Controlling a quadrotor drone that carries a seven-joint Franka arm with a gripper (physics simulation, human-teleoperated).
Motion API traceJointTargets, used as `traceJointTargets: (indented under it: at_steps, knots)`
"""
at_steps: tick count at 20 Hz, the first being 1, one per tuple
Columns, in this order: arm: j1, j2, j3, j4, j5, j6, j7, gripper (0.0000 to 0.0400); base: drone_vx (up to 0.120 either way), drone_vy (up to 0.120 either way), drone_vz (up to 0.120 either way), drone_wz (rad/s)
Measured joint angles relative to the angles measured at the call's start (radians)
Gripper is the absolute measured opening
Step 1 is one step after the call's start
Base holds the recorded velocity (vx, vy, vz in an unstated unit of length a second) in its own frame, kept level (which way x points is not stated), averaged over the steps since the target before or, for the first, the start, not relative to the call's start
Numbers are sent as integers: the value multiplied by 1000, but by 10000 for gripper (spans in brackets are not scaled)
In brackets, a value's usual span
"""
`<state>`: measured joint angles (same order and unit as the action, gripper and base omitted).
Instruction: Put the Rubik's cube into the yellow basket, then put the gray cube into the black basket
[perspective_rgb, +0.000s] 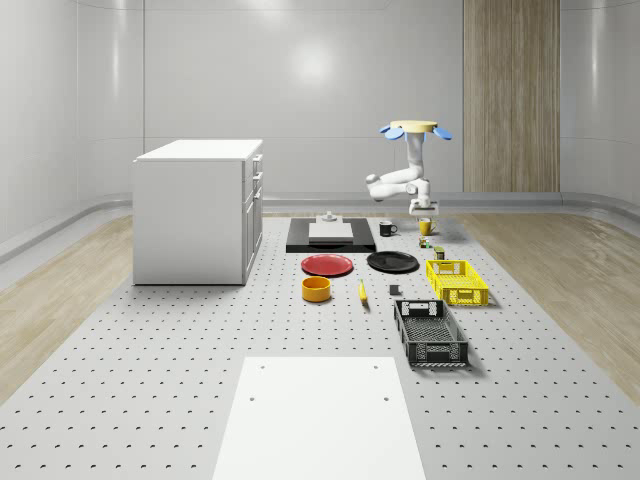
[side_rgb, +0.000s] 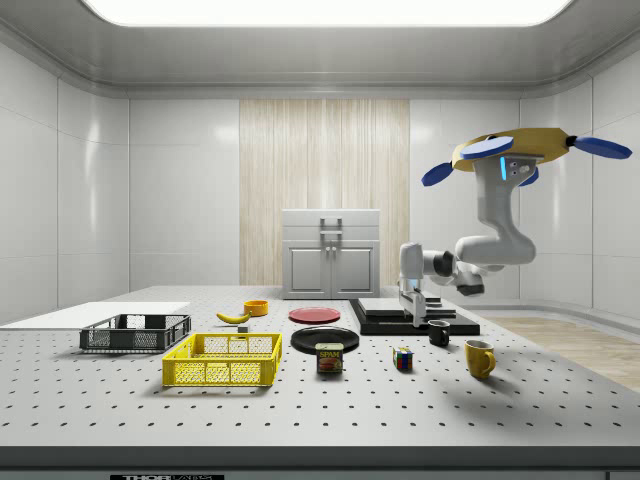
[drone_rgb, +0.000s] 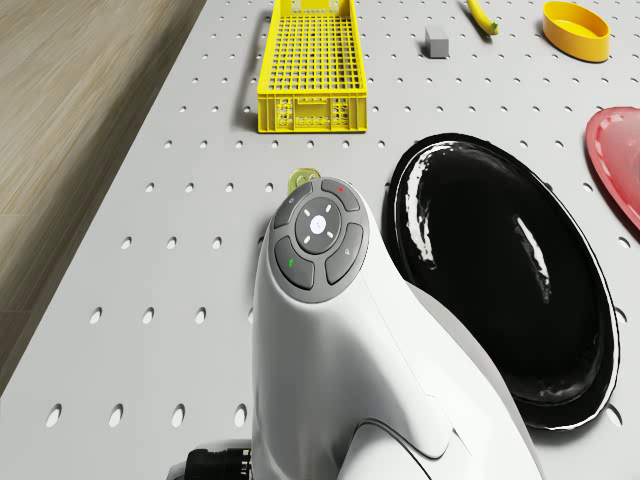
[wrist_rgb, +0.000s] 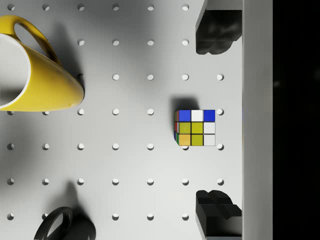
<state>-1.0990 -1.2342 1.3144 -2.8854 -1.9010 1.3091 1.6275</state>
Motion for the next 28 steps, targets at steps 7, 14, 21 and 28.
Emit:
traceJointTargets:
  at_steps: [7, 14, 21, 28]
  knots:
    - [-9, -30, 8, 2, 15, 28, 8, 400, 74, 0, -120, 0]
    - [-17, -58, 15, 4, 28, 54, 15, 400, 0, -23, -114, 0]
    - [-21, -88, -1, 8, 20, 88, 19, 400, 0, 0, -23, 0]
    - [-23, -120, -66, 22, -35, 139, 15, 400, 0, 0, 0, 0]
